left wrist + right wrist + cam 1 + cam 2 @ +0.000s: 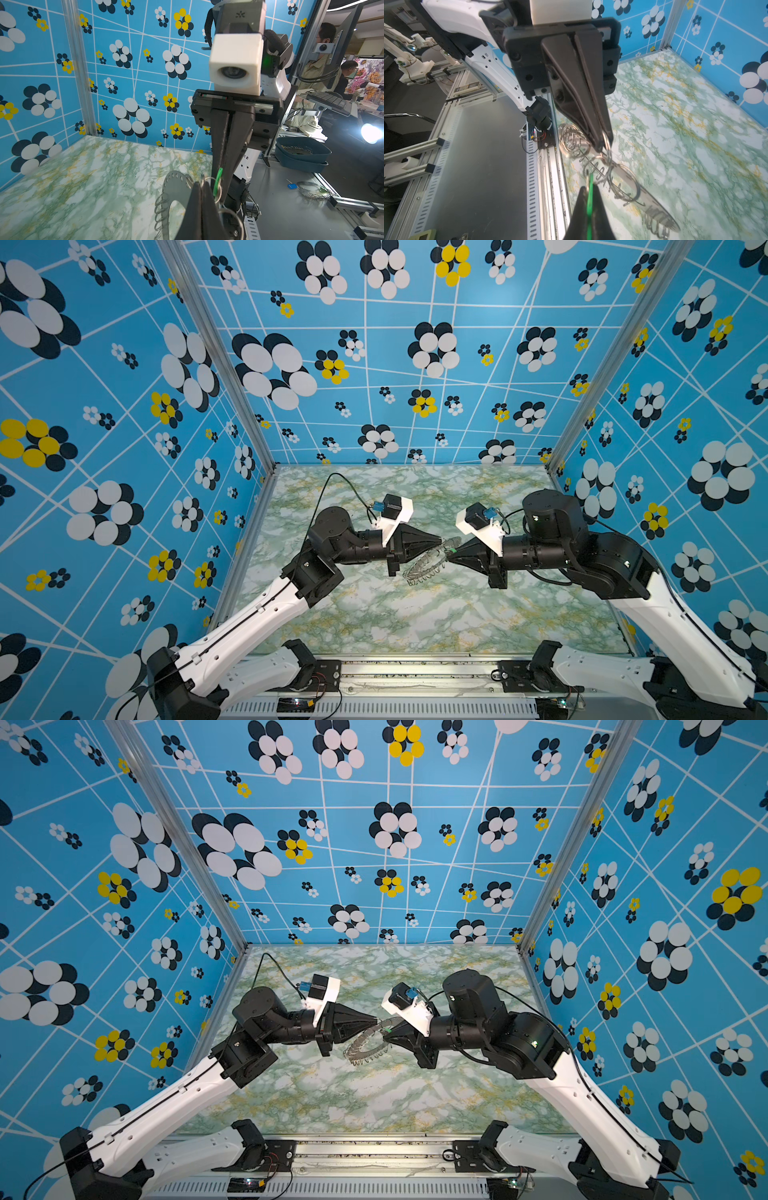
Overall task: Attach keys to a key ring
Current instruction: Insert the key into the keyring.
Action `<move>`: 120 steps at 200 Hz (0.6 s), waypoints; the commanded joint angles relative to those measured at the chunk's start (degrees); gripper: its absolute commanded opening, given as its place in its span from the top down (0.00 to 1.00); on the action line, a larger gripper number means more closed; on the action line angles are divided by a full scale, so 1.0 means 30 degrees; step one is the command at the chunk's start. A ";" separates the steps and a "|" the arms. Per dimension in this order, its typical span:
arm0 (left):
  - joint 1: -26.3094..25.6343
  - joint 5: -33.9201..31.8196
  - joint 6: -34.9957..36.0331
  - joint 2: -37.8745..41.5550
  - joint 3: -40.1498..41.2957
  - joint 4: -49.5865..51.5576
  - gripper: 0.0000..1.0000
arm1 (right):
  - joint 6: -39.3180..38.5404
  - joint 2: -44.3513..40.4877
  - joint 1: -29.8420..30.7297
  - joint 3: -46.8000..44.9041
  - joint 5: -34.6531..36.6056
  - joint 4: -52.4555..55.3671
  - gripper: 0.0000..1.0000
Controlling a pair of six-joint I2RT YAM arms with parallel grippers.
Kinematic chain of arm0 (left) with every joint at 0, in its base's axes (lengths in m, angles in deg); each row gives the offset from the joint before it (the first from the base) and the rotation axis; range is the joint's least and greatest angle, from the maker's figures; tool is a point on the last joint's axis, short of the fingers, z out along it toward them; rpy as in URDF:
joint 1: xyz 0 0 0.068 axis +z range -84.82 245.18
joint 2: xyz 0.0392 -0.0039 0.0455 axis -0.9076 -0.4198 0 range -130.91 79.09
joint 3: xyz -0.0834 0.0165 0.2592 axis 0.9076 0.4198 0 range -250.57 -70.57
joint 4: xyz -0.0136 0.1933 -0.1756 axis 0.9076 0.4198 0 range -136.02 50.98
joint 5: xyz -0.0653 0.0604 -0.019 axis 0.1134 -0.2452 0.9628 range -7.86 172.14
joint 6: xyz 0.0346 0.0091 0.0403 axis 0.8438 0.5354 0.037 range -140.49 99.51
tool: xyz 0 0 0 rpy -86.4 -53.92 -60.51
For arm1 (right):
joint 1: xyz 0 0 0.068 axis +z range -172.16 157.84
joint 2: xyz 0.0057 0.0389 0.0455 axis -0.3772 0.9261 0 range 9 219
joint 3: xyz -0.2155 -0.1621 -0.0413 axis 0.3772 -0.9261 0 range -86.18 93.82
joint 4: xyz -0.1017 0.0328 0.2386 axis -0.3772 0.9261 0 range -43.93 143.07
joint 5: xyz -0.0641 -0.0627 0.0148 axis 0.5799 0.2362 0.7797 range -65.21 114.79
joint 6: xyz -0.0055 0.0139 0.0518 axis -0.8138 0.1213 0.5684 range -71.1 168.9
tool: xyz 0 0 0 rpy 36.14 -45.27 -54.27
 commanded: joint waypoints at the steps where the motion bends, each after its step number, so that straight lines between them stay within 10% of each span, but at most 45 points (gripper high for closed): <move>1: 0.0293 0.0163 0.0011 0.0436 0.0371 0.0351 1.00 | -0.0669 0.0111 0.0187 0.0519 0.0143 0.1209 1.00; 120: 0.0558 0.0177 0.0758 0.0726 0.1010 0.1544 1.00 | -0.1431 0.0564 0.0197 0.2173 0.0483 0.2784 1.00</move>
